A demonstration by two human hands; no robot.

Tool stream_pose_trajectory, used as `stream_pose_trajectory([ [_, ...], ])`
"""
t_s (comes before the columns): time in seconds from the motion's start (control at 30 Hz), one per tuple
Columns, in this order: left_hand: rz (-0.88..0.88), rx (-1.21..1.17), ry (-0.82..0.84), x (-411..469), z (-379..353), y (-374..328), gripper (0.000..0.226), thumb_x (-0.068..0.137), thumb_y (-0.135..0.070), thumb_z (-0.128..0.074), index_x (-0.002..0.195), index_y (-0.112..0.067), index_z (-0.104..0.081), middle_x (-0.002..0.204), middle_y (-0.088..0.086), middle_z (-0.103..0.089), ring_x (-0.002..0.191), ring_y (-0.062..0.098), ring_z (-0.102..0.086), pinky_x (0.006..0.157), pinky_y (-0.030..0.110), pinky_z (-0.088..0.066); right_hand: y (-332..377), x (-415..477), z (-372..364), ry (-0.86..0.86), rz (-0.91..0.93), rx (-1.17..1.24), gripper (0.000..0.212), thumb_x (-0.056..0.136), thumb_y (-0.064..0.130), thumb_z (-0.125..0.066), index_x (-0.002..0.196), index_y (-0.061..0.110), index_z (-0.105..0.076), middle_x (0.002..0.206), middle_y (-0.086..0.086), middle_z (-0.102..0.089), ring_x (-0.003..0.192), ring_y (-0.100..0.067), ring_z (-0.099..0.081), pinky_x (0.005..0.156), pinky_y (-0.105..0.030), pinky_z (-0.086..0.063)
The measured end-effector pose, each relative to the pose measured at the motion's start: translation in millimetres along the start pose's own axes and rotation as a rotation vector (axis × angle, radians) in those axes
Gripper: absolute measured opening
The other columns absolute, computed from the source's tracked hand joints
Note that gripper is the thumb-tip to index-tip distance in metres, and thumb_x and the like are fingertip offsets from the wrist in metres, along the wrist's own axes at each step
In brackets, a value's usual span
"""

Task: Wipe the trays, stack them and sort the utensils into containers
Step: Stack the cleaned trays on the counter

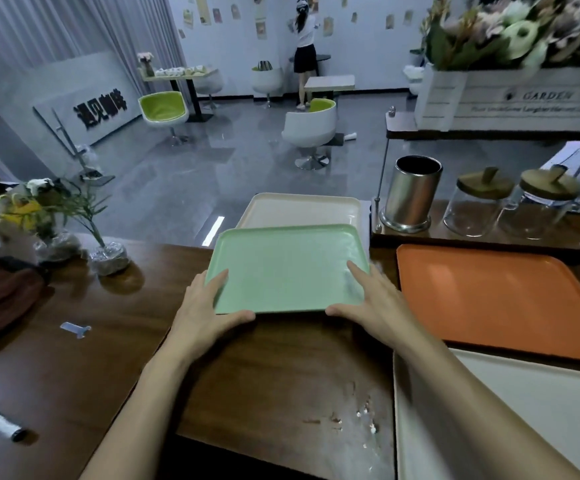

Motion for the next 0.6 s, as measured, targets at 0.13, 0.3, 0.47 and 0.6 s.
stream_pose_trajectory([
  [0.13, -0.018, -0.062, 0.029, 50.3, -5.2, 1.9, 0.104, 0.069, -0.065, -0.083, 0.156, -0.034, -0.036, 0.153, -0.016, -0.031, 0.141, 0.011, -0.032, 0.11, 0.037, -0.033, 3.0, 29.5, 4.7, -0.008, -0.077, -0.014, 0.102, 0.075, 0.063, -0.076, 0.158, 0.033, -0.024, 0.165, -0.008, -0.018, 0.151, -0.029, -0.015, 0.118, -0.04, -0.022],
  [0.3, -0.069, -0.087, 0.059, 111.0, -1.2, 3.3, 0.1, 0.07, -0.059, -0.085, 0.155, -0.034, -0.038, 0.157, -0.015, -0.03, 0.143, 0.013, -0.035, 0.108, 0.035, -0.033, 10.5, 71.0, 4.0, -0.038, -0.142, 0.014, 0.102, 0.075, 0.062, -0.077, 0.158, 0.032, -0.026, 0.165, -0.009, -0.016, 0.15, -0.029, -0.019, 0.116, -0.039, -0.024],
  [0.47, -0.097, -0.092, 0.093, 159.4, -4.4, 7.9, 0.098, 0.073, -0.055, -0.085, 0.155, -0.031, -0.038, 0.153, -0.012, -0.032, 0.142, 0.015, -0.036, 0.103, 0.03, -0.031, 15.9, 109.6, 2.0, -0.078, -0.156, -0.009, 0.098, 0.074, 0.061, -0.077, 0.156, 0.03, -0.033, 0.156, -0.009, -0.031, 0.144, -0.028, -0.027, 0.111, -0.036, -0.03],
  [0.6, -0.09, -0.133, 0.134, 185.3, -13.7, 15.6, 0.1, 0.072, -0.059, -0.085, 0.155, -0.032, -0.037, 0.143, -0.021, -0.03, 0.139, 0.013, -0.037, 0.102, 0.032, -0.034, 11.8, 129.7, 0.7, -0.087, -0.186, -0.029, 0.099, 0.073, 0.064, -0.077, 0.155, 0.03, -0.034, 0.159, -0.005, -0.029, 0.145, -0.027, -0.027, 0.114, -0.038, -0.028],
])
Point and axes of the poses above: each hand's wrist, its own x-axis towards the middle knuckle, its own z-axis out of the back of the hand, y = z × x, the point moved 5 cm from there along x, towards the middle knuckle
